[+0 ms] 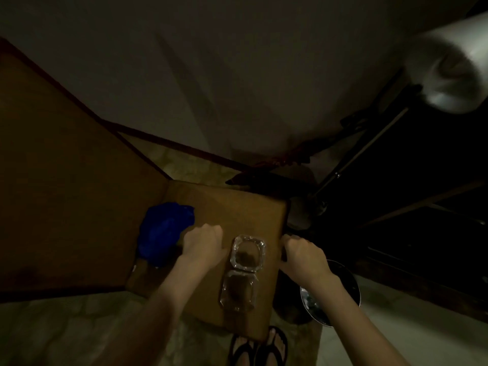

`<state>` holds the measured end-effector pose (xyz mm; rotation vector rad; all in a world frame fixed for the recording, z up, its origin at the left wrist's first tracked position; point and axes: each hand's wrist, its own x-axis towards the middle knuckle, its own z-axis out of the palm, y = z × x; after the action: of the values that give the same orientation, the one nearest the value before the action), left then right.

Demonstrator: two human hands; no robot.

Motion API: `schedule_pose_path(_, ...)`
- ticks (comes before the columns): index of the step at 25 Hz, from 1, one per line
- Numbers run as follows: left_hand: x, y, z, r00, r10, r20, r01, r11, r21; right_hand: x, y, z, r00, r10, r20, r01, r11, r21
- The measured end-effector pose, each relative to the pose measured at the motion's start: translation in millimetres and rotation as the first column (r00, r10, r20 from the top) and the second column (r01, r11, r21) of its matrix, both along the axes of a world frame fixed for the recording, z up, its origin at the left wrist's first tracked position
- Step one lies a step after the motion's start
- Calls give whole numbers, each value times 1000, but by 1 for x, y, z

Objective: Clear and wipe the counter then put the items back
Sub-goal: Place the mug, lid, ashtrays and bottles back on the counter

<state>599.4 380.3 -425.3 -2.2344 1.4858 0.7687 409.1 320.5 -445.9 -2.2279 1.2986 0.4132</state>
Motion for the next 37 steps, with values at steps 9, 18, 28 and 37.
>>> schedule_pose_path(9, -4, -4, -179, 912, 311, -266, -284, 949, 137, 19, 2, -165, 981, -196, -7, 191, 944, 269)
schedule_pose_path(18, -8, 9, -215, 733, 482, -480, -528, 848, 45, 22, 11, -193, 905, -416, 86, 359, 858, 369)
schedule_pose_path(28, -11, -10, -10, 669, 380, -640, -519, 854, -36, -2, -12, 11, 857, -445, 260, 350, 872, 341)
schedule_pose_path(37, -22, -23, 237, 634, 85, -769, -364, 910, -199, -45, -11, 242, 684, -527, 505, 381, 848, 368)
